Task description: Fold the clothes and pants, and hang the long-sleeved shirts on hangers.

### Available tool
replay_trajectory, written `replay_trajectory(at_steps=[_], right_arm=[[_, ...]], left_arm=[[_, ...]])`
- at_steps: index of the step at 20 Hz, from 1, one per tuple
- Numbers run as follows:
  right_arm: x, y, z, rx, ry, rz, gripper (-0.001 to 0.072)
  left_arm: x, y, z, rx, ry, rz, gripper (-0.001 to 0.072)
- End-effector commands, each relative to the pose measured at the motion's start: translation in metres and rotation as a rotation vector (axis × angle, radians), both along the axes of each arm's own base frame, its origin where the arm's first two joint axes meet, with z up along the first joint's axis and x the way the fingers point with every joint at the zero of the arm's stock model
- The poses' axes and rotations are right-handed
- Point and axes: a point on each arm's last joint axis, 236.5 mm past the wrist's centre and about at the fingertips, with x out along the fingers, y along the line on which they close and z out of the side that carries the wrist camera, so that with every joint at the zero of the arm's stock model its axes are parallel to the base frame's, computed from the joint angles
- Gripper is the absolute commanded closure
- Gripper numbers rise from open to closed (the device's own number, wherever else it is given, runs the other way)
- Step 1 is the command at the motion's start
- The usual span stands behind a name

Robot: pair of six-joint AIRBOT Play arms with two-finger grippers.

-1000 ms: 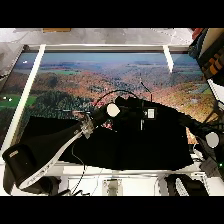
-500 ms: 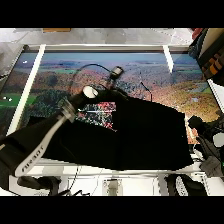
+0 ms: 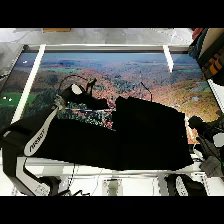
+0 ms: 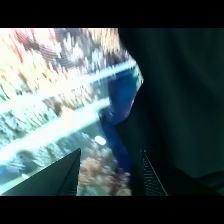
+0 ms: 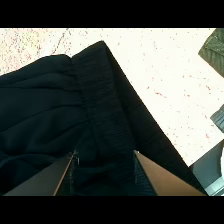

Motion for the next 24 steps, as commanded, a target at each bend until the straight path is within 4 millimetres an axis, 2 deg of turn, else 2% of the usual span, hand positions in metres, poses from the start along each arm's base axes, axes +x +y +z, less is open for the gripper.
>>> replay_trajectory(at_steps=[1,4,7,8,9,10,12,14,17,21,24], right_arm=[[0.000,0.001,0.000,0.003,-0.001,0.000,0.0329],[0.000,0.001,0.000,0.003,-0.001,0.000,0.0329],[0.000,0.001,0.000,0.003,-0.001,0.000,0.0329],[0.000,0.001,0.000,0.005,-0.001,0.000,0.0329],[0.000,0.001,0.000,0.006,-0.002,0.000,0.0329],[0.000,0.001,0.000,0.006,-0.002,0.000,0.0329],[0.000,0.001,0.000,0.006,-0.002,0.000,0.0329],[0.000,0.001,0.000,0.006,-0.002,0.000,0.0329],[0.000,0.001,0.000,0.005,-0.002,0.000,0.0329],[0.001,0.001,0.000,0.005,-0.003,0.000,0.0331],[0.001,0.001,0.000,0.007,-0.001,0.001,0.0332]], left_arm=[[-0.013,-0.022,-0.013,-0.085,0.172,0.090,0.0278],[-0.019,-0.038,-0.015,-0.118,0.211,0.106,0.0278],[-0.017,-0.052,-0.022,-0.114,0.195,0.137,0.0288],[-0.015,-0.055,-0.025,-0.113,0.193,0.152,0.0363],[-0.013,-0.056,-0.028,-0.112,0.188,0.160,0.0561],[-0.011,-0.056,-0.028,-0.112,0.181,0.162,0.0695],[0.000,-0.045,-0.025,-0.117,0.166,0.192,0.0699],[0.018,-0.024,-0.011,-0.127,0.125,0.221,0.0700],[0.054,0.018,0.038,-0.154,-0.024,0.268,0.0700],[0.096,0.086,0.135,-0.154,-0.368,0.315,0.0699],[0.117,0.143,0.206,-0.089,-0.655,0.357,0.0700]])
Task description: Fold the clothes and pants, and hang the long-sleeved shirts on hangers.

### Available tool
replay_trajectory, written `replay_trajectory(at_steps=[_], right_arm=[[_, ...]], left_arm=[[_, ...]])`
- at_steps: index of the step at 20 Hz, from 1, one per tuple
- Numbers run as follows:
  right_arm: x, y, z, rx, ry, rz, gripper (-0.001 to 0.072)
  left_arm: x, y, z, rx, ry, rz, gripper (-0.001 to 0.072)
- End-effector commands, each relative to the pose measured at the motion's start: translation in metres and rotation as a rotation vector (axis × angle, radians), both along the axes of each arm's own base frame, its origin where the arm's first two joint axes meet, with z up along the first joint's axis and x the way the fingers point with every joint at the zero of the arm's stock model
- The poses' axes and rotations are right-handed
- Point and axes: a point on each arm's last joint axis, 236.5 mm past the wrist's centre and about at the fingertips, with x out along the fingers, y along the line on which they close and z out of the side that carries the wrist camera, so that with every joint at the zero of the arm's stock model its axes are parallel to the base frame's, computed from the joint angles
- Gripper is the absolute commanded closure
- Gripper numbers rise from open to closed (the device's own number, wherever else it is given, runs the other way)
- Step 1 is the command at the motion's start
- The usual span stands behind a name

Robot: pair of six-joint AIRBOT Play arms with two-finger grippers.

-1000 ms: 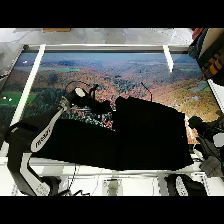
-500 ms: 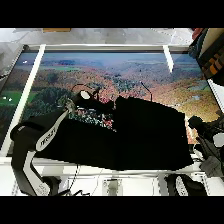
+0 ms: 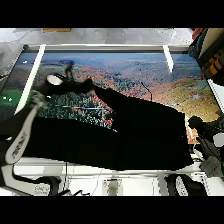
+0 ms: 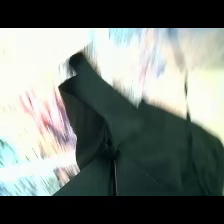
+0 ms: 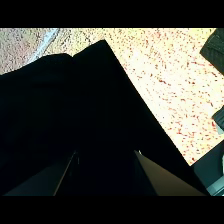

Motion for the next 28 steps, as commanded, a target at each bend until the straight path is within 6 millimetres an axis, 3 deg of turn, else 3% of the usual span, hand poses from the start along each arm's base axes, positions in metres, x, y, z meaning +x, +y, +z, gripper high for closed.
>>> replay_trajectory(at_steps=[1,3,6,11,17,22,24,28], right_arm=[[0.000,0.000,0.000,0.001,0.000,0.000,0.0332],[0.000,0.000,0.000,0.001,0.000,0.000,0.0332],[0.000,0.000,0.000,0.001,-0.001,0.000,0.0332],[0.000,0.000,0.000,0.001,0.000,0.000,0.0332],[0.000,0.000,0.000,0.001,0.001,0.000,0.0332],[0.000,0.000,0.000,0.001,0.000,0.000,0.0332],[0.000,0.000,0.000,0.000,0.003,0.001,0.0332],[0.000,0.000,0.000,-0.021,0.011,0.027,0.0332]], left_arm=[[0.021,0.070,0.083,0.125,-0.313,0.094,0.0700],[0.019,0.106,0.110,0.151,-0.369,0.153,0.0699],[0.006,0.154,0.121,0.296,-0.393,0.182,0.0699],[-0.013,0.233,0.095,0.592,-0.318,0.194,0.0699],[-0.026,0.303,0.077,0.907,-0.250,0.195,0.0699],[-0.029,0.327,0.063,1.015,-0.200,0.177,0.0699],[-0.035,0.325,0.040,0.998,-0.127,0.136,0.0699],[-0.076,0.326,-0.032,0.968,0.167,-0.020,0.0700]])
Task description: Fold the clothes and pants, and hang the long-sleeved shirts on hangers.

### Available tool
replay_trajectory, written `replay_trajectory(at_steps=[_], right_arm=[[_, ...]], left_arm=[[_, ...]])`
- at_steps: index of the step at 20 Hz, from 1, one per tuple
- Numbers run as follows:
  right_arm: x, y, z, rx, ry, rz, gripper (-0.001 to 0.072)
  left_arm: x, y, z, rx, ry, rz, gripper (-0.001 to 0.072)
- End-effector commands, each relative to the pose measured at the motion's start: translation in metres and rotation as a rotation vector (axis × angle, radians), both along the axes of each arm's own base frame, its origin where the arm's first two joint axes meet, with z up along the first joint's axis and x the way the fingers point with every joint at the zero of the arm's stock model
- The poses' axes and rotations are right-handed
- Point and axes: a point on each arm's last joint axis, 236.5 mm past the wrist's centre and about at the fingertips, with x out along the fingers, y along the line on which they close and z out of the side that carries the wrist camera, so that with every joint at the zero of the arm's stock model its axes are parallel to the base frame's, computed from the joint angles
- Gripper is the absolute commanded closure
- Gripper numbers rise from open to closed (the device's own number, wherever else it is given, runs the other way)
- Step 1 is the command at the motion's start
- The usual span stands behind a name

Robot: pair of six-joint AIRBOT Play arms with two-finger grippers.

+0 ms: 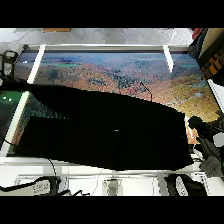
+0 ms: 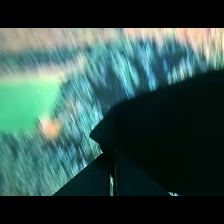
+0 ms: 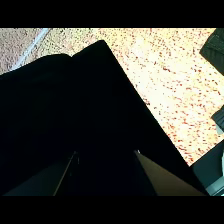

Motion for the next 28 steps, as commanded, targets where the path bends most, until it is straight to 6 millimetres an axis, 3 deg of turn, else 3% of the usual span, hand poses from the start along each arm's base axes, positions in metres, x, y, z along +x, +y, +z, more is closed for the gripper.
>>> replay_trajectory(at_steps=[1,4,9,12,16,19,21,22,24,26,28], right_arm=[[0.000,0.000,0.000,-0.034,0.017,0.046,0.0332],[0.000,0.000,0.000,-0.058,0.027,0.080,0.0332],[0.000,0.000,0.000,-0.057,0.027,0.079,0.0333],[0.001,-0.001,-0.006,-0.050,0.042,0.080,0.0332],[0.016,-0.004,-0.023,-0.031,0.052,0.081,0.0332],[0.030,-0.009,-0.035,-0.050,0.052,0.101,0.0333],[0.031,-0.015,-0.048,-0.077,0.123,0.145,0.0392],[0.031,-0.019,-0.052,-0.071,0.152,0.150,0.0390],[0.034,-0.033,-0.054,-0.064,0.204,0.149,0.0388],[0.036,-0.051,-0.049,-0.076,0.243,0.158,0.0387],[0.034,-0.071,-0.040,-0.094,0.272,0.165,0.0388]], left_arm=[[-0.037,0.010,-0.058,0.006,0.266,0.005,0.0699],[-0.044,0.027,-0.094,0.038,0.367,0.014,0.0699],[-0.053,0.054,-0.130,0.141,0.483,0.018,0.0699],[-0.050,0.077,-0.134,0.180,0.453,0.160,0.0699],[-0.033,0.100,-0.119,0.133,0.284,0.373,0.0699],[-0.036,0.105,-0.123,0.088,0.268,0.449,0.0698],[-0.042,0.105,-0.129,0.086,0.303,0.457,0.0682],[-0.044,0.104,-0.130,0.085,0.311,0.458,0.0551],[-0.044,0.105,-0.129,0.090,0.310,0.458,0.0079],[-0.044,0.108,-0.126,0.106,0.307,0.457,0.0066],[-0.045,0.109,-0.124,0.109,0.304,0.458,0.0126]])
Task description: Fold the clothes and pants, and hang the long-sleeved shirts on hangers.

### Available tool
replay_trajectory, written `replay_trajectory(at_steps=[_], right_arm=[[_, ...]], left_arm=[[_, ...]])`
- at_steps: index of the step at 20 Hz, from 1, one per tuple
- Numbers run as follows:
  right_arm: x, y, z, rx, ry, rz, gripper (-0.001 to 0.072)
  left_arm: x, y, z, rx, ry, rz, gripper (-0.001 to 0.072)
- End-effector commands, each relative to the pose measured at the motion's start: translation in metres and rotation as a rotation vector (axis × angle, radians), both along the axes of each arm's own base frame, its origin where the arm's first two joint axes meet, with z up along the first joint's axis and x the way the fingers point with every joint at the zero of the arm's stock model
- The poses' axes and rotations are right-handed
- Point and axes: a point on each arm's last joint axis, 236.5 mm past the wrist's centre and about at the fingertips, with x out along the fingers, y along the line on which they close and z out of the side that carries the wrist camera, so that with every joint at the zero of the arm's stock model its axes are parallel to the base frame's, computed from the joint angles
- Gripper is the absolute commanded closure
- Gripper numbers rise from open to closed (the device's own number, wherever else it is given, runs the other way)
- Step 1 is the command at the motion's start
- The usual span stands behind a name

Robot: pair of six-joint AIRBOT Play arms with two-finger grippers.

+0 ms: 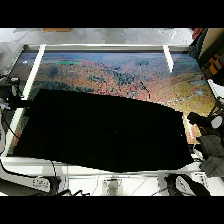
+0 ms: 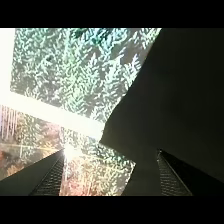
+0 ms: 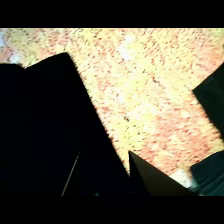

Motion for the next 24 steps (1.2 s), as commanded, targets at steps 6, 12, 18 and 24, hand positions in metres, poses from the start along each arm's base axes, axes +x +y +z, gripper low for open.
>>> replay_trajectory(at_steps=[6,12,18,24], right_arm=[[-0.030,-0.023,-0.001,0.047,0.184,0.217,0.0456],[-0.046,-0.008,0.003,0.086,0.232,0.249,0.0693],[-0.040,0.000,0.010,0.108,0.186,0.248,0.0693],[-0.021,0.027,0.017,0.226,0.082,0.238,0.0694]], left_arm=[[-0.015,0.005,0.034,0.014,-0.033,0.072,0.0544],[-0.072,-0.020,0.075,-0.109,0.068,0.065,0.0701],[-0.161,-0.034,0.089,-0.299,0.039,0.207,0.0702],[-0.255,-0.057,0.029,-0.574,0.049,0.440,0.0697]])
